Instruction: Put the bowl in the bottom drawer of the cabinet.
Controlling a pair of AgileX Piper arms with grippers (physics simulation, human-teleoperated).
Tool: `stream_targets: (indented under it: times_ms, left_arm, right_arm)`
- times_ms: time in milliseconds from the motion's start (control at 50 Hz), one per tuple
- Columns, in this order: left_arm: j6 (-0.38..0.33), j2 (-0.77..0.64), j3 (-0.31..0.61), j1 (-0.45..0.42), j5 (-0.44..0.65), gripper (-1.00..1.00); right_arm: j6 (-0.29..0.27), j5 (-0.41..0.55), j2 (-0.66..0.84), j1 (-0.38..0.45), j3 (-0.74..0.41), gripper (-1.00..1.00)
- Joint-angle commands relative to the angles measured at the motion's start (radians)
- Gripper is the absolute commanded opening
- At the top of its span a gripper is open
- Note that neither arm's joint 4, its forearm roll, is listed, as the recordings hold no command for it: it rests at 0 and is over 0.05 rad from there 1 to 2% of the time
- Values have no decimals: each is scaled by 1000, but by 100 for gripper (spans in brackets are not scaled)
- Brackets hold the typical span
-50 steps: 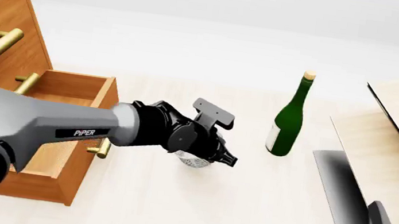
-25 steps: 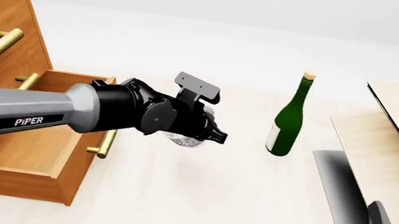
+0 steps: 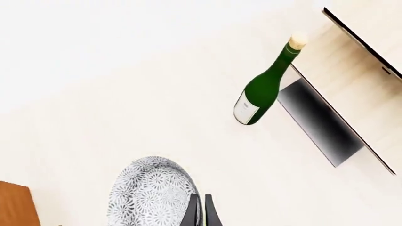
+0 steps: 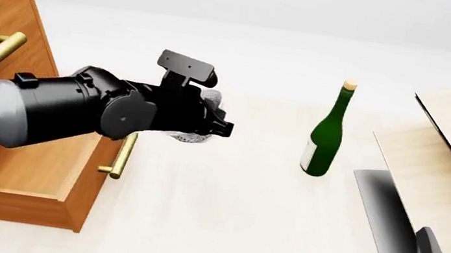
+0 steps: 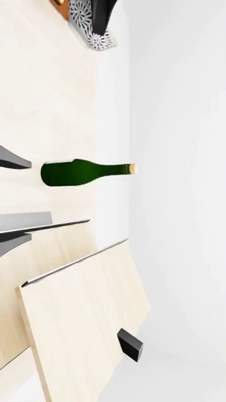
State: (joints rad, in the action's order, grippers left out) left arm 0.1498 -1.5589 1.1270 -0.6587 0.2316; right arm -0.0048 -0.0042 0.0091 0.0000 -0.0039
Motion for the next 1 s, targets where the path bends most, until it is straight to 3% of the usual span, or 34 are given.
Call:
stream_targets:
  times_ms: [20, 240, 1000]
  left_arm:
    - [-7, 108, -44, 38, 12, -100]
    - [-22, 159, -113, 90, -22, -100]
    - [-35, 420, -270, 263, 28, -100]
  right_arm:
    - [0, -1, 1, 0, 0, 100]
    - [0, -1, 2, 0, 0, 100]
    - [0, -2, 2, 0, 0, 100]
